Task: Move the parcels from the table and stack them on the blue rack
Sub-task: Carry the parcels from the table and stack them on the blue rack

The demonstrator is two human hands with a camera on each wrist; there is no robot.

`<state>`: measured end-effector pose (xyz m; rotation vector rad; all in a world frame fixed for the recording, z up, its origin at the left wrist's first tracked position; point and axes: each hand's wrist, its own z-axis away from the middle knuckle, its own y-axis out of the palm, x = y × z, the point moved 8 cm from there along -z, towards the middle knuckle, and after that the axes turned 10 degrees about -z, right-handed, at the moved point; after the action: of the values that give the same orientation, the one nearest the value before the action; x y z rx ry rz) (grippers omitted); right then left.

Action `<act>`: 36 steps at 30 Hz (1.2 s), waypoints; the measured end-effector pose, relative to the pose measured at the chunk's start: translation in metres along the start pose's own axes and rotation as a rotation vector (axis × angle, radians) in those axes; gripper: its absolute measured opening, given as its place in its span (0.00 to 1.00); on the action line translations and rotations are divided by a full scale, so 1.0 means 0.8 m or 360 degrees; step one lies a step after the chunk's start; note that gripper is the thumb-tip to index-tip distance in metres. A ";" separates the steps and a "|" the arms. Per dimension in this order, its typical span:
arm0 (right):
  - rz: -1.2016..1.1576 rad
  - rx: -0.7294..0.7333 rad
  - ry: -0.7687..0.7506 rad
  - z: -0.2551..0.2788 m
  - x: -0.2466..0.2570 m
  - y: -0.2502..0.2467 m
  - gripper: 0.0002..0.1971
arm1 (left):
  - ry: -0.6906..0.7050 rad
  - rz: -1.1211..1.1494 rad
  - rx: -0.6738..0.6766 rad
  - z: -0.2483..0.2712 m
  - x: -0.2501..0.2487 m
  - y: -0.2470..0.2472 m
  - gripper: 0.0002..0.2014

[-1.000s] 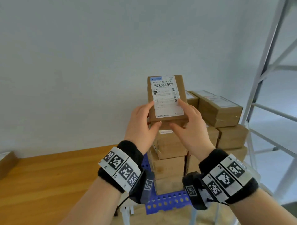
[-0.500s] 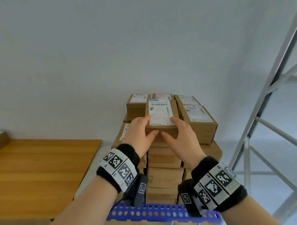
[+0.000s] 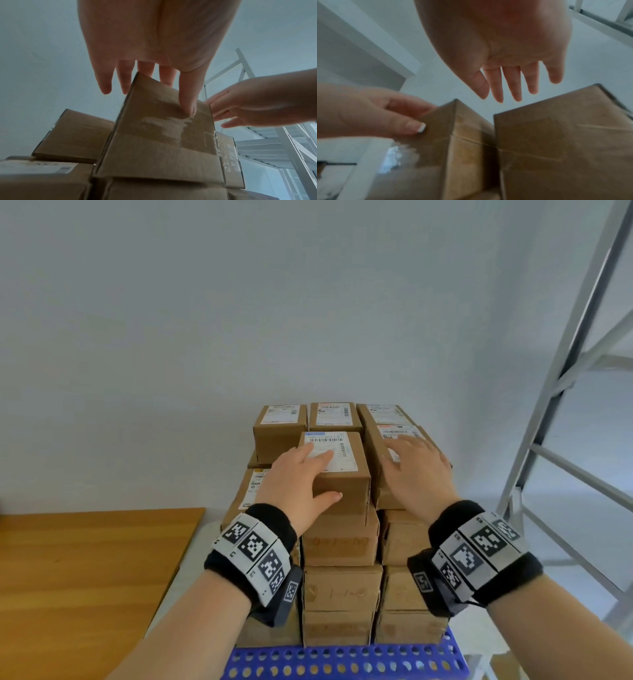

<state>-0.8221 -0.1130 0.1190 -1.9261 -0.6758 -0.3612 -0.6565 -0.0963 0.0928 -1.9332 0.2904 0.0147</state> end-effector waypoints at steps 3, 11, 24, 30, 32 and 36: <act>0.0197 0.0155 0.0103 -0.005 -0.022 0.017 0.17 | 0.0045 0.0004 0.0109 -0.011 -0.004 0.007 0.32; 0.0107 0.0115 0.0163 -0.001 -0.039 0.022 0.20 | 0.0118 0.0094 0.0158 -0.038 -0.007 0.016 0.30; 0.0123 0.0007 0.0078 0.000 -0.041 0.018 0.19 | 0.0125 0.0064 0.0045 -0.057 -0.008 0.032 0.29; 0.0143 -0.0041 0.0064 0.001 -0.041 0.021 0.19 | 0.0139 0.0081 0.0008 -0.056 -0.007 0.033 0.29; 0.0140 -0.0046 0.0057 0.002 -0.041 0.021 0.19 | 0.0140 0.0076 -0.0012 -0.055 -0.006 0.034 0.29; 0.0109 -0.0047 0.0053 0.003 -0.045 0.021 0.19 | 0.0138 0.0057 -0.0025 -0.053 -0.007 0.038 0.29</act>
<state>-0.8412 -0.1271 0.0870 -1.9621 -0.5840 -0.3612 -0.6735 -0.1449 0.0820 -1.9471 0.3835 -0.0433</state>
